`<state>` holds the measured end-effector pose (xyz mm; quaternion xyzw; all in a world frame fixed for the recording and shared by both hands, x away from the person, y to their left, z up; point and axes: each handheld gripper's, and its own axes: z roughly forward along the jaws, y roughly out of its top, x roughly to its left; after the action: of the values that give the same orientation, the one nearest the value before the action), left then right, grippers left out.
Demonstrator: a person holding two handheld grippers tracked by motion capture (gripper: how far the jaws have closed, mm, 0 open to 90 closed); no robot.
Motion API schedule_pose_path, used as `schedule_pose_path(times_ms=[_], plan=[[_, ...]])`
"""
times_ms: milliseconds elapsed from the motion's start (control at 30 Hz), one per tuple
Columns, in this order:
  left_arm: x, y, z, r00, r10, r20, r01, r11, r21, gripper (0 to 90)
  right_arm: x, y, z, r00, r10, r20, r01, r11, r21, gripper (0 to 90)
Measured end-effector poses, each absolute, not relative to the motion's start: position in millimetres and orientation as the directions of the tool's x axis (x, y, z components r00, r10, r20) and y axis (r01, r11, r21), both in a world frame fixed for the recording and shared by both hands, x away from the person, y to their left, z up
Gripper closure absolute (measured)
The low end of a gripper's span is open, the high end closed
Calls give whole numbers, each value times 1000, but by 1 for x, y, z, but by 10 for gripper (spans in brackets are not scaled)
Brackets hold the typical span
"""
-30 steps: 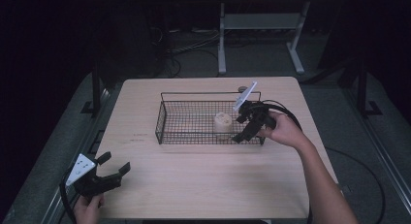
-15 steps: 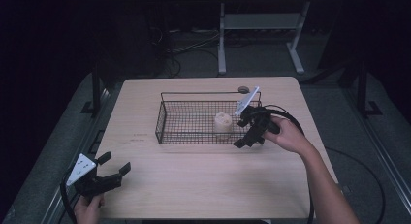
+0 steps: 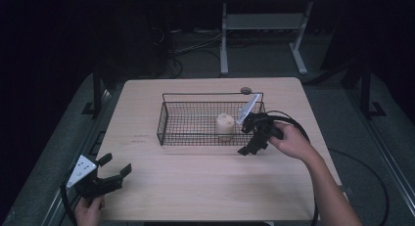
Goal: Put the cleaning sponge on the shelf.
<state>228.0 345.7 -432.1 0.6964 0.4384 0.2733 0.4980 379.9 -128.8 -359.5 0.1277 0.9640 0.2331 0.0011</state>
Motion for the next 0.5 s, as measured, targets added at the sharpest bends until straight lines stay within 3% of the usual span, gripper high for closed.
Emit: schedule_pose_path(times_ms=[500], plan=[[228,345,-432,467,882,-52,343,-127,931,140,365,-138,-371,-966,250,64,249,839,484,144]])
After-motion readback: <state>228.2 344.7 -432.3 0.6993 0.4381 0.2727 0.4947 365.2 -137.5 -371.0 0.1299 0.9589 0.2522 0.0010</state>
